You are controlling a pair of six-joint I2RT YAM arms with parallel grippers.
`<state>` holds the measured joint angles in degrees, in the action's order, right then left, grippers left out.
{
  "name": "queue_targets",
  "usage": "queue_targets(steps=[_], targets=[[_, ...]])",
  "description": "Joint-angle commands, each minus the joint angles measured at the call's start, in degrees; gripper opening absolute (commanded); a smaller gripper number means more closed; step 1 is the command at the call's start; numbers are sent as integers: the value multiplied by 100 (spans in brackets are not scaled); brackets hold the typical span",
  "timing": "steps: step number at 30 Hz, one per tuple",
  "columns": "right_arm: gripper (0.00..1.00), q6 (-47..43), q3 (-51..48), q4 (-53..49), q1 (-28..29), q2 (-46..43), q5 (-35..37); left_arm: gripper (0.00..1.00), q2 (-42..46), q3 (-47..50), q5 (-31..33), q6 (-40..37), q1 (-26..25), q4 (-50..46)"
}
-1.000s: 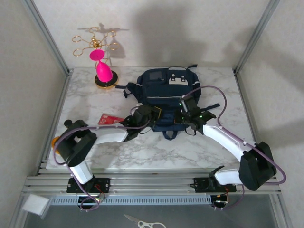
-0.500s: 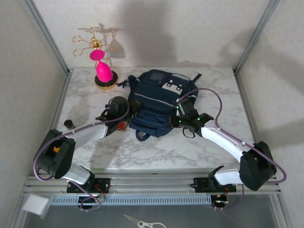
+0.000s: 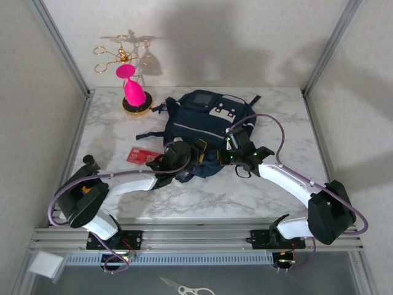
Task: Pack books, pencil case, and school supplies into a backpack
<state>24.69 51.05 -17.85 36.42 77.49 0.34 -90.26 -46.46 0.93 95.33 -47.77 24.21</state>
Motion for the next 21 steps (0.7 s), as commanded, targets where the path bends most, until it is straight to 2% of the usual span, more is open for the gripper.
queue_targets(steps=[1, 3, 6, 9, 13, 16, 21], targets=[[0, -104, -33, 374, 28, 64, -28, 41, -203, -188, 470, 571, -174, 70], [0, -101, -67, 447, 25, 65, -34, 35, -385, -389, 608, 543, -169, -51], [0, -128, -69, 374, 23, 60, 55, 18, -567, -557, 673, 467, -75, -119], [0, -127, -51, 141, -9, 29, 465, 1, -487, -422, 835, 415, 43, -303], [0, 70, -57, -304, -226, -67, 1259, 0, -23, -68, 962, 189, 288, -784], [0, 4, -130, -355, -405, -217, 1309, 0, 401, 124, 1017, -179, 543, -1293], [0, -154, 2, -262, -769, -10, 1394, 0, 938, 678, 479, -750, 1183, -1391]])
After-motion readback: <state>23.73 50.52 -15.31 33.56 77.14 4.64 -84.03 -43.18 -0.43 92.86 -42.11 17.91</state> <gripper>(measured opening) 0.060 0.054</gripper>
